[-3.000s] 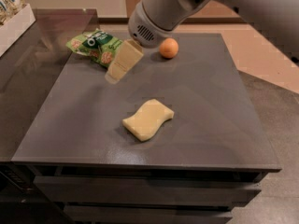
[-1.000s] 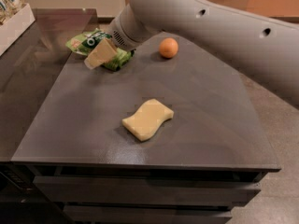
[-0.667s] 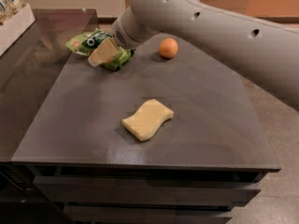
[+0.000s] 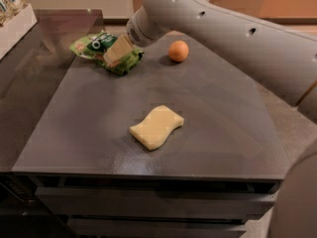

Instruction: Move green rice chip bag near sponge

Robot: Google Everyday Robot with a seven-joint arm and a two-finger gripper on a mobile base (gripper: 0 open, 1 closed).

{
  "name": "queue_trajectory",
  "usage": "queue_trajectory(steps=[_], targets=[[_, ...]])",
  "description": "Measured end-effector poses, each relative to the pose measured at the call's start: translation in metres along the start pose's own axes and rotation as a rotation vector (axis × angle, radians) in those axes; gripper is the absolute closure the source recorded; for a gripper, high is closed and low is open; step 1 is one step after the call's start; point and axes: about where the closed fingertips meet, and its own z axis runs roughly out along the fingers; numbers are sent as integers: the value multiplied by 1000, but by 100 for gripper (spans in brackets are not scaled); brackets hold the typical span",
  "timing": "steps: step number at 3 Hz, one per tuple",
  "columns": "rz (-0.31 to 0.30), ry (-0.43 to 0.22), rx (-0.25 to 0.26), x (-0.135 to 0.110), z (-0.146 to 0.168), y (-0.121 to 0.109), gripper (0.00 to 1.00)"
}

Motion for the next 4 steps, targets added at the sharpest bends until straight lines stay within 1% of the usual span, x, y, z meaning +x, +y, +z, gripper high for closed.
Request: queue_trajectory(steps=[1, 2, 3, 4], targets=[[-12, 10, -29, -5, 25, -12, 0], [-23, 23, -74, -9, 52, -12, 0], [-30, 48, -120, -7, 75, -7, 0], [-32, 86, -165, -2, 88, 2, 18]])
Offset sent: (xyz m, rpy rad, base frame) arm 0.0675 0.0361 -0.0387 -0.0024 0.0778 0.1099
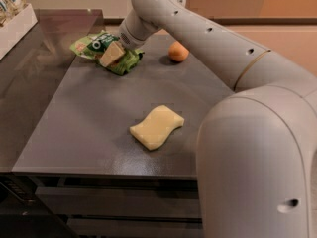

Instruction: Move green rice chip bag near sponge

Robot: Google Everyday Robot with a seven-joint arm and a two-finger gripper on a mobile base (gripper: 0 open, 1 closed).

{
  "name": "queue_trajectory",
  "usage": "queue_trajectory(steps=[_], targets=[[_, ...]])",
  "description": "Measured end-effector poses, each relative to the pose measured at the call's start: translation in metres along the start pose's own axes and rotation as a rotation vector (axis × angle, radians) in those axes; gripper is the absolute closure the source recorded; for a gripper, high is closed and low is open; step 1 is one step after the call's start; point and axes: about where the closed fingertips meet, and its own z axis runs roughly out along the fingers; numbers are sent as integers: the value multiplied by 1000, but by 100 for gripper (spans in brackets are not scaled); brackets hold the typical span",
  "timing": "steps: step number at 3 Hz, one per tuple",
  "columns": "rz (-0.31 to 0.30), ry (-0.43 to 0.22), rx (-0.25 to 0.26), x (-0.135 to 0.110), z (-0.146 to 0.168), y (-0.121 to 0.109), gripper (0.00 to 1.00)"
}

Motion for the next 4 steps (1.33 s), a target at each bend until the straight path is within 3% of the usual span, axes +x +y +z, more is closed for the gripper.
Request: queue_trajectory(steps=[2, 3, 4], targets=[[-3, 23, -9, -3, -11, 10, 64], [-22, 5, 4, -14, -38, 23, 88], [-27, -22, -1, -21, -77, 50, 100]])
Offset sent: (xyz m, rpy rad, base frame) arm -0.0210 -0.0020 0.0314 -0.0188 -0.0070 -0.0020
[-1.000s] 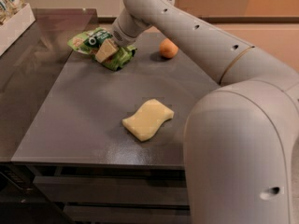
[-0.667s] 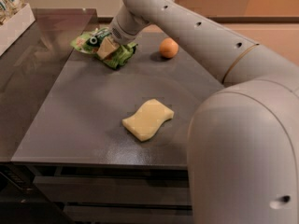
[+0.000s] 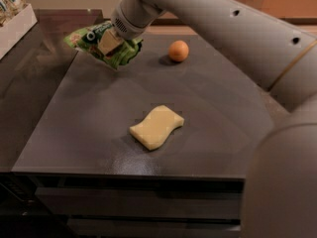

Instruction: Move green rice chip bag near sponge

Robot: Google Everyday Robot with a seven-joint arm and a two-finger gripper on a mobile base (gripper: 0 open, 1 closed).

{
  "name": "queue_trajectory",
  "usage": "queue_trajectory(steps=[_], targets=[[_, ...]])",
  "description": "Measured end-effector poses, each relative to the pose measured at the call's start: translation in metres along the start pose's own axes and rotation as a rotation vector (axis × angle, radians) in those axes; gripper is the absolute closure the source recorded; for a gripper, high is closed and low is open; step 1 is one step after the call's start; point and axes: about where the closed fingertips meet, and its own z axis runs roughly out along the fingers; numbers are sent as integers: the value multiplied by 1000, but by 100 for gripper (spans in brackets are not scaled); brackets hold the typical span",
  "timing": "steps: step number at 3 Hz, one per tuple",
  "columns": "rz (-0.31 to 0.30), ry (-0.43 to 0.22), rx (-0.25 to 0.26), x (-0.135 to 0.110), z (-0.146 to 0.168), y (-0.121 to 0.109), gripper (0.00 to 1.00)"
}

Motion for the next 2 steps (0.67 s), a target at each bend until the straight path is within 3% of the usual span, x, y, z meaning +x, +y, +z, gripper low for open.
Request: queue_trajectory(steps=[2], targets=[[36, -7, -80, 18, -60, 87, 100]])
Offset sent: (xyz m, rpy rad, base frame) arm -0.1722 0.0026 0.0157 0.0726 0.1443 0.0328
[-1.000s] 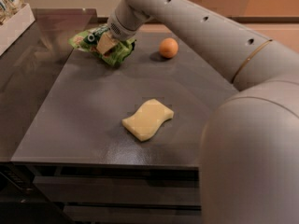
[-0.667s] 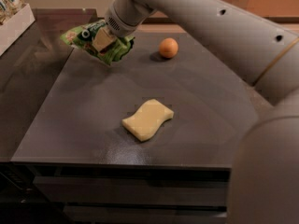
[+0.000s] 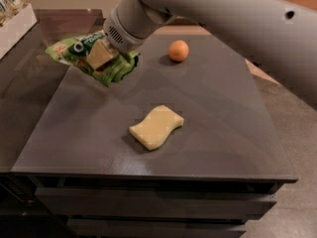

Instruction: Move green rice chip bag near sponge

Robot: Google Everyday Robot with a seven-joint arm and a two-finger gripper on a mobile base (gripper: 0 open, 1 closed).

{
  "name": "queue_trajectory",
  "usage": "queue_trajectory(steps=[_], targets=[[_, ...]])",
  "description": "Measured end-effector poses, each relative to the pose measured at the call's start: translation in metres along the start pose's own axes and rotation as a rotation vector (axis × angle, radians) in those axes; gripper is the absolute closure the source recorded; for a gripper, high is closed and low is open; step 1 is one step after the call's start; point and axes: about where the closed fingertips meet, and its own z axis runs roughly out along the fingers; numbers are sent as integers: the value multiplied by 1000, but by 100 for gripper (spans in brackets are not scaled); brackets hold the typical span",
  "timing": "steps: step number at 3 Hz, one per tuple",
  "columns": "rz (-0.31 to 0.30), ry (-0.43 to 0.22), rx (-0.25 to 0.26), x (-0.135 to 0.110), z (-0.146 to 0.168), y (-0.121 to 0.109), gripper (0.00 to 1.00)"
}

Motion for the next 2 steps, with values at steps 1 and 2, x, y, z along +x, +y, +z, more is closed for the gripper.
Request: queue_trajectory(steps=[1, 2], targets=[[51, 18, -25, 24, -11, 35, 82], [101, 39, -11, 48, -19, 49, 59]])
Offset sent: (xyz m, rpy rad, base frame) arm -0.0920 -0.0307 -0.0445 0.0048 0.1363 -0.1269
